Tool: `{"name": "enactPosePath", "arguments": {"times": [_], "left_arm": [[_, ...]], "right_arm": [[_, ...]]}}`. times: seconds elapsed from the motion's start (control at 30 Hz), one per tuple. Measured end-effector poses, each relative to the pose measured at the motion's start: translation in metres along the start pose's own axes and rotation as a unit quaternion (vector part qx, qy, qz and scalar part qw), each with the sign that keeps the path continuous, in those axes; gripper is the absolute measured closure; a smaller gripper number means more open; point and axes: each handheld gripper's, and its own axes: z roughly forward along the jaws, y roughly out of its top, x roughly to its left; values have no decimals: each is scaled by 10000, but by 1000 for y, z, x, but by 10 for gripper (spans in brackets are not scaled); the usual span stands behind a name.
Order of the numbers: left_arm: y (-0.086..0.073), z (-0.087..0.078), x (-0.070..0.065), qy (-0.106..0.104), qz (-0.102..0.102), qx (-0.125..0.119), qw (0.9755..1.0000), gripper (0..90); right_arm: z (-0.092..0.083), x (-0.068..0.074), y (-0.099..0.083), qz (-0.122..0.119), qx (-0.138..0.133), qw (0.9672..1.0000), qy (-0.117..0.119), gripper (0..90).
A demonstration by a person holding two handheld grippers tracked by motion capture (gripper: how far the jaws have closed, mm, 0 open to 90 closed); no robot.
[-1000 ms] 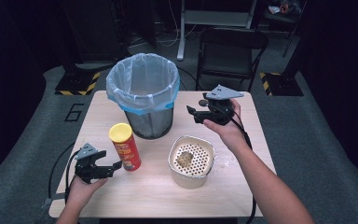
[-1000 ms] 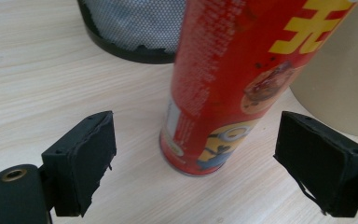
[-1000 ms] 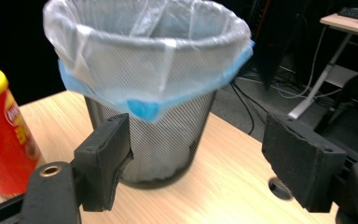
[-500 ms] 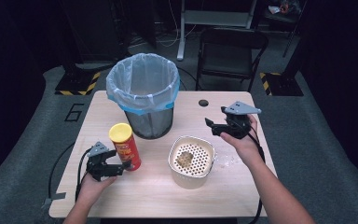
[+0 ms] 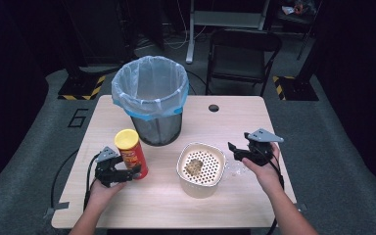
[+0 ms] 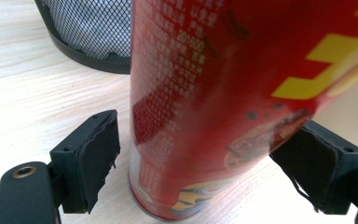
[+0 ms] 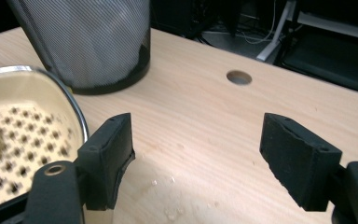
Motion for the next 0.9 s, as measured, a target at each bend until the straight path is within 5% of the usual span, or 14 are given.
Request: {"name": "enactPosePath", "arguments": {"times": [0.5, 0.73, 0.9], "left_arm": [[-2, 7, -2, 152, 220, -62, 9996, 204], [1, 5, -9, 350, 611, 12, 9975, 238], [3, 2, -11, 393, 852, 6, 9956, 242]], "right_arm": [[-9, -12, -47, 450, 168, 9984, -288, 257], [-8, -12, -72, 735, 261, 9963, -355, 261], [-8, -12, -78, 676, 364, 9964, -366, 261]]}}
